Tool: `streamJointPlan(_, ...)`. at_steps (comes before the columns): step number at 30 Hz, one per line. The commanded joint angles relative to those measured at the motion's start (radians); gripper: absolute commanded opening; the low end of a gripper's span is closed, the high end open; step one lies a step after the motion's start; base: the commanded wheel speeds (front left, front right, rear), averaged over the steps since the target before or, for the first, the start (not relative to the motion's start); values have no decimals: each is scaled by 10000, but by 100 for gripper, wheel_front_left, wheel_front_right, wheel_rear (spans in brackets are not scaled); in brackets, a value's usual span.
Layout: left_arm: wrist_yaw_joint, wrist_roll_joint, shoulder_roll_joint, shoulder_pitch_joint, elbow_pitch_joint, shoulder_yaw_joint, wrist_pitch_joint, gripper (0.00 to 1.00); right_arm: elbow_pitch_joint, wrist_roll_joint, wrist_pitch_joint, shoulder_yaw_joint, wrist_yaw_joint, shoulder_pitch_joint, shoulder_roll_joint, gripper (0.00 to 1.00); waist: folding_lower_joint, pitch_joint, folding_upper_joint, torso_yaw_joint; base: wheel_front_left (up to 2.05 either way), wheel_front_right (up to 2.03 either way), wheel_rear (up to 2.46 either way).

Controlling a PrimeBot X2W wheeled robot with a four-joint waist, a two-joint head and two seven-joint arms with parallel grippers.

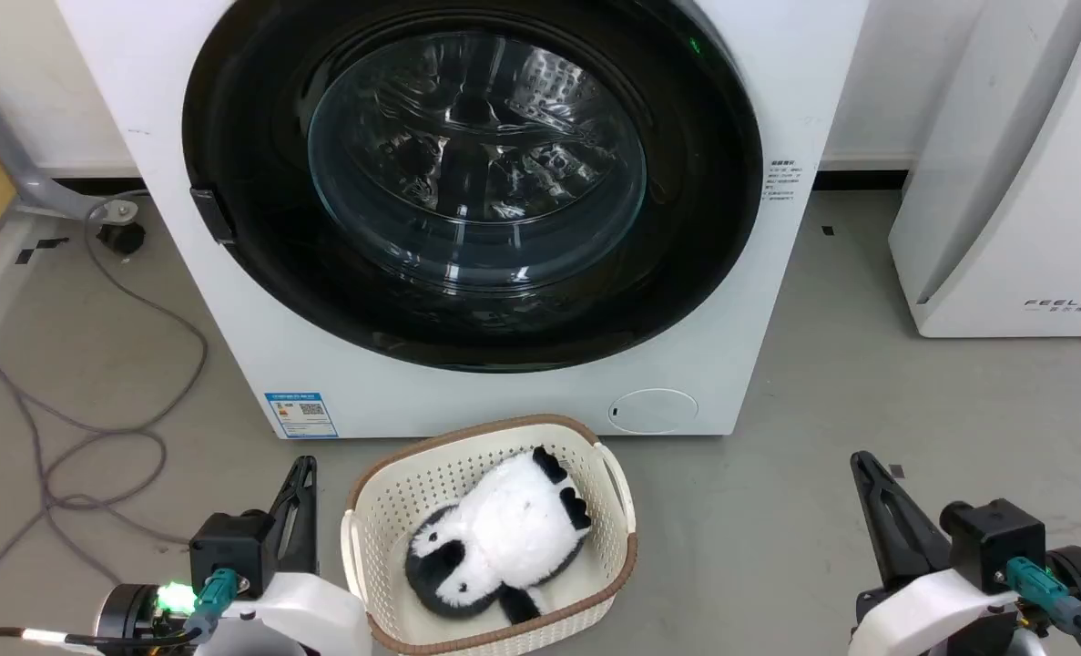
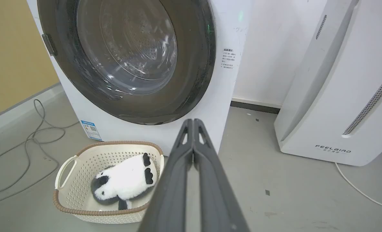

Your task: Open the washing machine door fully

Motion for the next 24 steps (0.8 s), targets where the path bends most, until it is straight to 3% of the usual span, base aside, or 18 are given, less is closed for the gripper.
streamJointPlan(1,28,28,5,-151,-37,-1,3,0,11,-76,5,3,-9,-140,51,0,0,0,0,1,0,0,0)
streamJointPlan(24,28,28,5,-151,-37,-1,3,0,11,-76,5,3,-9,-140,51,0,0,0,0,1,0,0,0)
